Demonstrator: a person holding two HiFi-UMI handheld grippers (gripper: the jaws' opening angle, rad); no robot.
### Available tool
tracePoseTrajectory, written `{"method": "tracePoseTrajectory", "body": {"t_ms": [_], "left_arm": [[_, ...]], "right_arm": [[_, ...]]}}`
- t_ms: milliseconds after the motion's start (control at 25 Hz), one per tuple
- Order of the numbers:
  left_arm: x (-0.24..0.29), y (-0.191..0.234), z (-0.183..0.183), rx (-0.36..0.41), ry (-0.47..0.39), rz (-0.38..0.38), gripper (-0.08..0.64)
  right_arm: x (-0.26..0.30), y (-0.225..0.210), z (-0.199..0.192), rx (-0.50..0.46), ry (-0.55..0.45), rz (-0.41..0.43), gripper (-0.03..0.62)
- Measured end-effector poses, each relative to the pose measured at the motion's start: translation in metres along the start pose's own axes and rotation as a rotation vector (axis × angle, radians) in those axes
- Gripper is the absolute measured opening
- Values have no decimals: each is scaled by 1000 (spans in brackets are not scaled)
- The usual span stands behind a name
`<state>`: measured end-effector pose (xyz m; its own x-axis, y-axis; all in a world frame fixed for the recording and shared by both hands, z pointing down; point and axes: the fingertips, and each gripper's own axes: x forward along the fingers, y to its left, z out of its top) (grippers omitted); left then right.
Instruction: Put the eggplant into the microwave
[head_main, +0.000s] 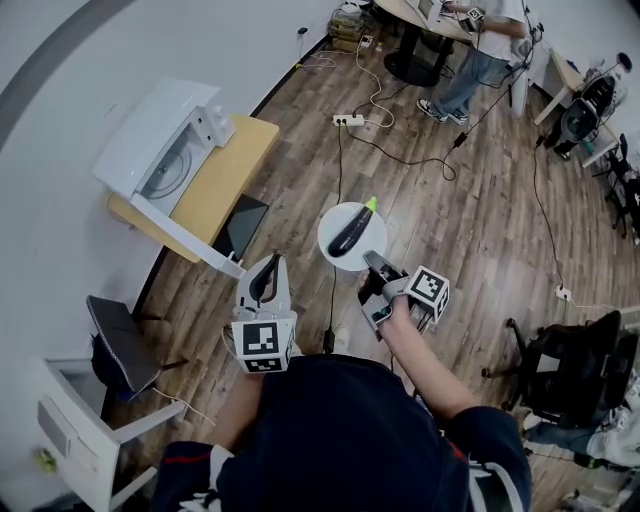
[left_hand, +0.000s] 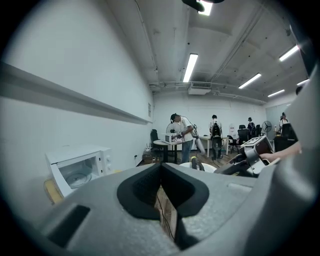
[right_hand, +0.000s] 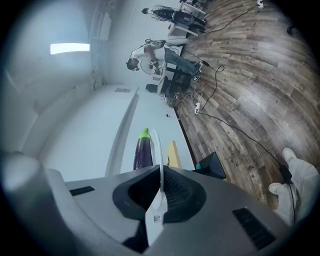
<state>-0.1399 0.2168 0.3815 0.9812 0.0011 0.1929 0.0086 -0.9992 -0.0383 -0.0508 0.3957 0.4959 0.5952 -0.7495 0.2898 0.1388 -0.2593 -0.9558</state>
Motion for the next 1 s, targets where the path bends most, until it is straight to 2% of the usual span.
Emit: {"method": "tracePoseTrajectory", "body": {"t_ms": [520, 1000], "left_arm": [[35, -50, -7, 23, 35, 71, 15], [84, -42, -1, 29, 44, 81, 15]], "right_arm": [[8, -22, 60, 6, 83, 11, 19], [45, -24, 90, 23, 96, 3, 20]]}}
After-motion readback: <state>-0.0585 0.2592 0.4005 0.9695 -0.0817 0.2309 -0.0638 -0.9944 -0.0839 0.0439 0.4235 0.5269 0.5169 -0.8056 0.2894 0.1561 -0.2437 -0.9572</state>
